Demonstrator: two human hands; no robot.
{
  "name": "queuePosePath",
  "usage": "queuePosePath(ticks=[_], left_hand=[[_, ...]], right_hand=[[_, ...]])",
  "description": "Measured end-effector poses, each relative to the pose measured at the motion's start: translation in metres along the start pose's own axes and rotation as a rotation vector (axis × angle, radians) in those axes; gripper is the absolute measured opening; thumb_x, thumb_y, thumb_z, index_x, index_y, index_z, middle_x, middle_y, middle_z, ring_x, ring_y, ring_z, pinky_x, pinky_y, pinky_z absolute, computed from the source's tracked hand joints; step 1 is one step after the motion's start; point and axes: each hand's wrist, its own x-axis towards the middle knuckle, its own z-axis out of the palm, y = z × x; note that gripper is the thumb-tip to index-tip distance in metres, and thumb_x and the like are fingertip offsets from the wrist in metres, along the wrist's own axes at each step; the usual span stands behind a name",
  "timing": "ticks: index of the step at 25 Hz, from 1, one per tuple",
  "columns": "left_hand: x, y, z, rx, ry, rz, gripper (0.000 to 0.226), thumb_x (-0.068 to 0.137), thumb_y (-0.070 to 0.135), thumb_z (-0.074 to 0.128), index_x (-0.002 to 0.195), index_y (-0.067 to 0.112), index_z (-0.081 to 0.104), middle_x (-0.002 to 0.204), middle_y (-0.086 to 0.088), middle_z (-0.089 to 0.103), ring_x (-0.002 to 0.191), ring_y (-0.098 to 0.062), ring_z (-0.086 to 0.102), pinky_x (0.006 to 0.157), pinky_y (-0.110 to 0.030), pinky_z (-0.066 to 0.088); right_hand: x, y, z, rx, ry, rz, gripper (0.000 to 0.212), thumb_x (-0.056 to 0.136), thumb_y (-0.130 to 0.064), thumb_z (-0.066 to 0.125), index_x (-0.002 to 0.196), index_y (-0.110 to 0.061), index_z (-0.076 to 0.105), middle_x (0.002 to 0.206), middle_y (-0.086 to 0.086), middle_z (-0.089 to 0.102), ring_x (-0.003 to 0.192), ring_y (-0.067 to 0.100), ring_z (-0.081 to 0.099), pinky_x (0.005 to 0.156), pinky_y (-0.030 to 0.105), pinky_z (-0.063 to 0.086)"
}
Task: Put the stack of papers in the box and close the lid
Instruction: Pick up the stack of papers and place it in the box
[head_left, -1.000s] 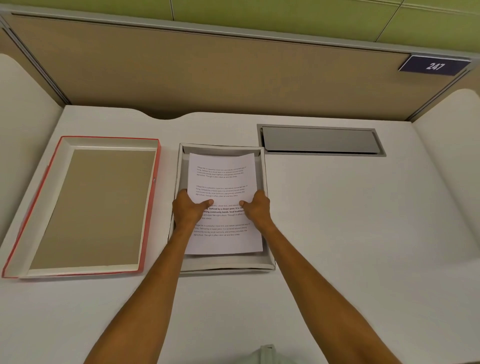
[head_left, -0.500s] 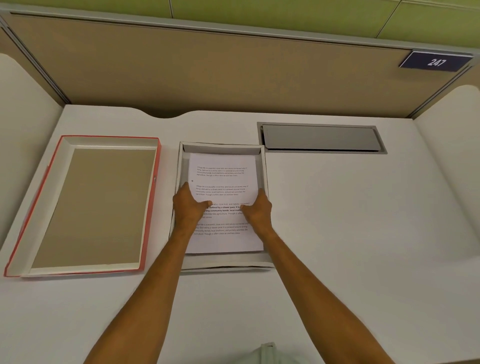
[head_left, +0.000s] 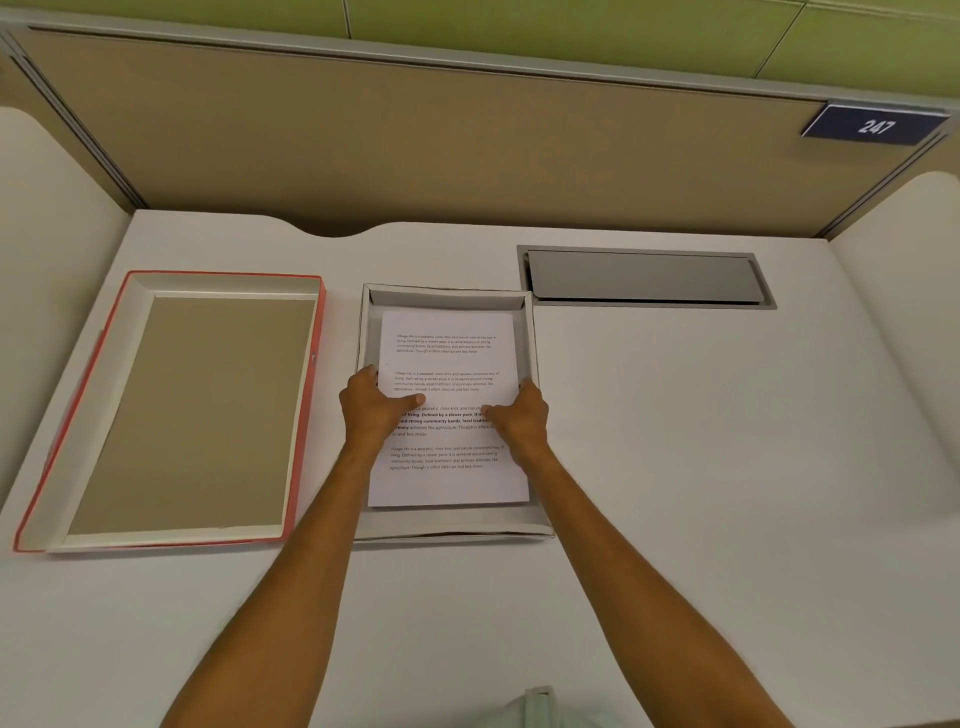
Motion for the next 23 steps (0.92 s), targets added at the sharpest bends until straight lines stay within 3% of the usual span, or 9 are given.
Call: queuePosePath(ticks=[4, 11, 14, 16, 18, 19, 21, 23], left_hand=[[-0.003, 0.0, 0.002, -0.002, 0.021, 0.001, 0.062, 0.071, 0.027, 0.088, 0.12, 0.003, 0.059, 0.129, -0.015, 0.066, 0.112, -0.033, 0.066, 0.096, -0.044, 0.056], [-0.008, 0.004, 0.003, 0.023, 0.054, 0.026, 0.063, 0.073, 0.029, 0.086, 0.121, 0.002, 0.056, 0.129, -0.017, 0.065, 0.114, -0.034, 0.065, 0.096, -0.044, 0.056], [-0.01, 0.01, -0.013, -0.071, 0.09, 0.07, 0.081, 0.072, 0.024, 0.087, 0.139, -0.002, 0.049, 0.143, -0.02, 0.055, 0.13, -0.036, 0.055, 0.106, -0.043, 0.047], [-0.011, 0.014, -0.034, -0.218, 0.111, 0.062, 0.084, 0.071, 0.02, 0.088, 0.142, 0.0, 0.047, 0.144, -0.019, 0.054, 0.131, -0.031, 0.055, 0.109, -0.038, 0.045], [-0.017, 0.016, -0.053, -0.366, 0.112, -0.023, 0.075, 0.07, 0.017, 0.088, 0.136, 0.002, 0.055, 0.135, -0.015, 0.062, 0.123, -0.026, 0.06, 0.106, -0.037, 0.048], [-0.024, 0.016, -0.059, -0.466, 0.069, -0.092, 0.066, 0.072, 0.016, 0.087, 0.13, 0.002, 0.059, 0.129, -0.014, 0.066, 0.119, -0.026, 0.063, 0.103, -0.035, 0.051], [-0.043, 0.015, -0.059, -0.725, -0.118, -0.289, 0.04, 0.078, 0.011, 0.081, 0.113, 0.0, 0.067, 0.121, -0.018, 0.069, 0.112, -0.028, 0.067, 0.094, -0.032, 0.056], [-0.065, 0.013, -0.05, -0.938, -0.341, -0.575, 0.033, 0.082, 0.009, 0.076, 0.109, -0.005, 0.065, 0.124, -0.026, 0.064, 0.111, -0.034, 0.066, 0.09, -0.037, 0.058]], right_hand=[[-0.004, 0.0, 0.003, 0.005, 0.016, -0.023, 0.057, 0.081, -0.014, 0.077, 0.128, -0.007, 0.045, 0.132, 0.012, 0.056, 0.119, 0.029, 0.058, 0.097, 0.041, 0.051], [-0.007, -0.002, 0.002, 0.017, 0.037, -0.05, 0.058, 0.082, -0.027, 0.077, 0.127, -0.008, 0.046, 0.131, 0.012, 0.058, 0.116, 0.028, 0.06, 0.095, 0.04, 0.052], [-0.008, -0.005, 0.002, -0.018, 0.054, -0.105, 0.059, 0.081, -0.029, 0.078, 0.127, -0.008, 0.046, 0.13, 0.01, 0.059, 0.116, 0.027, 0.06, 0.093, 0.036, 0.053], [-0.008, -0.01, 0.002, -0.024, 0.068, -0.185, 0.059, 0.082, -0.028, 0.077, 0.128, -0.009, 0.047, 0.13, 0.009, 0.059, 0.116, 0.026, 0.061, 0.089, 0.025, 0.052], [-0.002, -0.02, 0.004, -0.034, 0.053, -0.275, 0.061, 0.083, -0.026, 0.077, 0.133, -0.008, 0.047, 0.134, 0.008, 0.058, 0.12, 0.025, 0.059, 0.085, 0.01, 0.046], [0.005, -0.029, 0.004, -0.064, 0.034, -0.302, 0.064, 0.084, -0.025, 0.076, 0.137, -0.006, 0.046, 0.138, 0.009, 0.056, 0.125, 0.024, 0.055, 0.09, 0.01, 0.043], [0.026, -0.049, 0.004, -0.175, -0.035, -0.35, 0.068, 0.085, -0.026, 0.075, 0.142, -0.004, 0.044, 0.143, 0.011, 0.052, 0.131, 0.024, 0.051, 0.105, 0.025, 0.04], [0.05, -0.07, 0.004, -0.344, -0.134, -0.44, 0.066, 0.085, -0.029, 0.075, 0.14, -0.005, 0.048, 0.141, 0.011, 0.055, 0.129, 0.025, 0.052, 0.11, 0.033, 0.041]])
